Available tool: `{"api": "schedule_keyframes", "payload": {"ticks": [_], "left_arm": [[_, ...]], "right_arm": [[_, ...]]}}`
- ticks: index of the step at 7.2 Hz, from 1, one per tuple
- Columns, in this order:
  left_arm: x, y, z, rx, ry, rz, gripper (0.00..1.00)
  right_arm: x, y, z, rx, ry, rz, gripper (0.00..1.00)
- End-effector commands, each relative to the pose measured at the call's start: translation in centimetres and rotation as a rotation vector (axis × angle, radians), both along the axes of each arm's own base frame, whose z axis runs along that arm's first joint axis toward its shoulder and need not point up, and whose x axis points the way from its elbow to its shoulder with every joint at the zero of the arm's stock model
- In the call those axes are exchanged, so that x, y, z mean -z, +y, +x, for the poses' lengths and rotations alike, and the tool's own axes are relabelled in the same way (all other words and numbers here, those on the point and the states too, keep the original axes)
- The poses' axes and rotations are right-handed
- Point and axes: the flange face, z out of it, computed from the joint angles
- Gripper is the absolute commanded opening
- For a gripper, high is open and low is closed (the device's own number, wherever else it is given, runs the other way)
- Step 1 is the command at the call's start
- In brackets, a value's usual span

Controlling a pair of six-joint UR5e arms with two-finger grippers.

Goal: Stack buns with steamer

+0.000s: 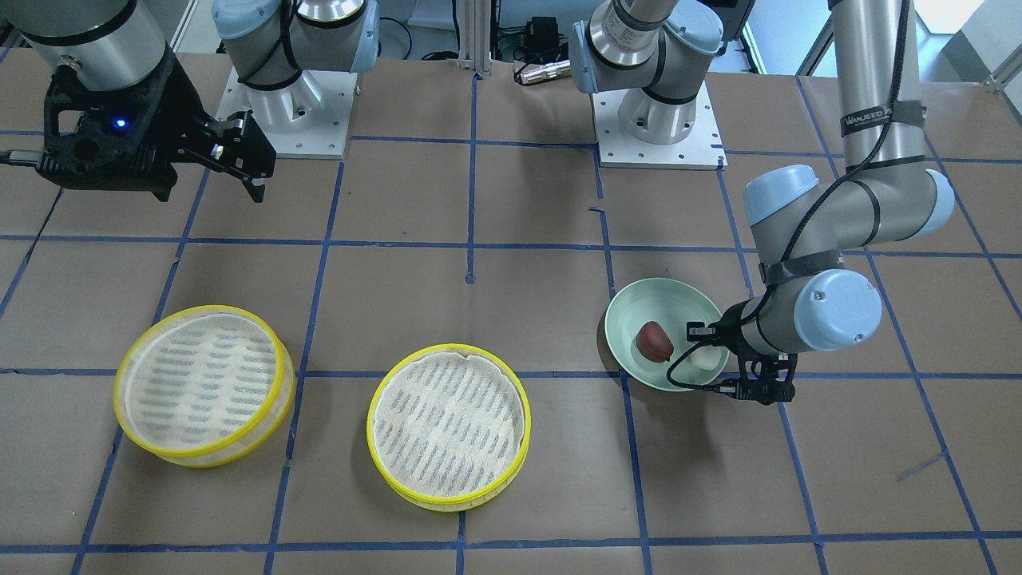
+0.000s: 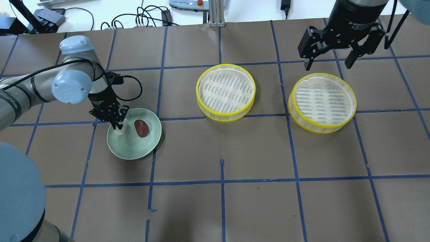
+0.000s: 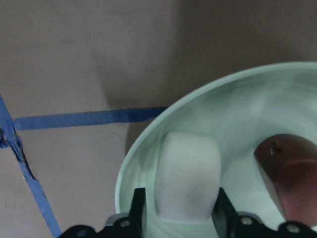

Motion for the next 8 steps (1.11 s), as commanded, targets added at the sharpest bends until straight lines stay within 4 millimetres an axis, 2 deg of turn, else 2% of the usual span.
{"api": "schedule_keyframes", "payload": {"ticks": [1, 2, 3, 4, 5, 6, 7, 8], "left_arm": [[-5.2, -2.5, -2.7, -0.236, 0.183, -0.046, 0.12], [-6.0, -3.1, -5.2, -0.396, 0.321, -0.022, 0.12], [-6.5, -3.2, -10.1, -0.520, 0.417, 0.030, 0.13], [-5.7, -3.2, -16.1, -0.533, 0.413, 0.024, 0.14], [-3.8, -4.5, -21.1, -0.630, 0.419, -0.004, 0.18], [-2.5, -5.3, -24.2, -0.702, 0.462, -0.024, 0.26], [-2.4, -5.3, -24.2, -0.703, 0.461, -0.031, 0.50], [-2.6, -5.3, -24.2, -0.702, 0.459, -0.035, 0.64]], "right_arm": [[0.1, -2.3, -4.4, 0.034, 0.035, -0.071, 1.00], [3.0, -4.6, -8.6, 0.037, 0.030, -0.019, 1.00], [5.0, -6.3, -12.8, 0.039, 0.024, -0.017, 1.00], [7.4, -7.7, -16.3, 0.016, 0.019, -0.004, 1.00], [11.4, -9.2, -19.3, 0.025, 0.016, -0.004, 1.00], [16.2, -9.7, -20.7, 0.015, 0.001, 0.000, 1.00], [20.3, -9.4, -20.5, 0.015, 0.002, -0.014, 1.00], [23.8, -8.8, -20.3, 0.012, 0.006, -0.026, 0.99]]}}
